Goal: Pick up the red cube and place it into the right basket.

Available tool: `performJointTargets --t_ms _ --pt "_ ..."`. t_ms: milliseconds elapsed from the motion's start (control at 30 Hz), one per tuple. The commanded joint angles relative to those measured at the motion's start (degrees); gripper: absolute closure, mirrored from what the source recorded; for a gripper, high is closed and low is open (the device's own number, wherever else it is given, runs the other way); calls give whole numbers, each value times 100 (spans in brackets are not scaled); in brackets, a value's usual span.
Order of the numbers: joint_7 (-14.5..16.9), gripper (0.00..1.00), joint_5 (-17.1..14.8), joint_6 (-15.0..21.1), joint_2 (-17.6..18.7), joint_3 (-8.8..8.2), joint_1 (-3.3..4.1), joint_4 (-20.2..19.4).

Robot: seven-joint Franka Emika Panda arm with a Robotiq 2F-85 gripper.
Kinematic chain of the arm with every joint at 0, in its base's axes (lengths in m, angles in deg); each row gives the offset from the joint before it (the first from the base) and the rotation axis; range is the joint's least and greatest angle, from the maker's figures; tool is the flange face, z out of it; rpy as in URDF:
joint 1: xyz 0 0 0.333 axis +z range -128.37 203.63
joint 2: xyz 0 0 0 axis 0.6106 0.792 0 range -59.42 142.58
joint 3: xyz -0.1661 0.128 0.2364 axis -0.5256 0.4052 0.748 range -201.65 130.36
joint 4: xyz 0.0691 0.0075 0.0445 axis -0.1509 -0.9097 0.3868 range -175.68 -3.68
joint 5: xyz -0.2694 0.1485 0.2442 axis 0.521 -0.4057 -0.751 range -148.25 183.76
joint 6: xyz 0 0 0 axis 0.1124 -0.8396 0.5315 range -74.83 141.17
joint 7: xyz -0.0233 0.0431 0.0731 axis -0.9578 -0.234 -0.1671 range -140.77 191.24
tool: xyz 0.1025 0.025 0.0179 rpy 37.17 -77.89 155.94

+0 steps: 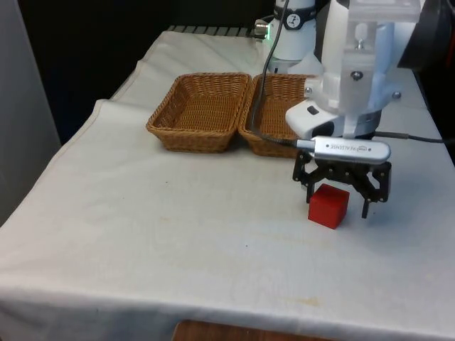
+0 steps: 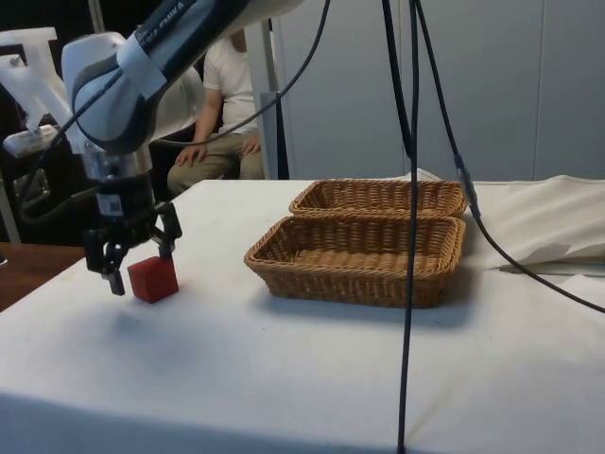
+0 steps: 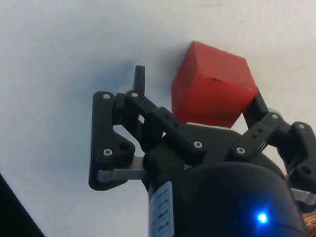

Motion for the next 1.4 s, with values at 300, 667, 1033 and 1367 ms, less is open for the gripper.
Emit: performJointTargets --t_ms 300,667,1033,1367 --pt "23 85 -80 29 115 52 -80 92" --pt "23 97 -80 34 120 57 -86 92" --pt "-6 97 57 -252 -418 -29 17 -246" --pt "-6 97 235 -401 -1014 -23 80 -716"
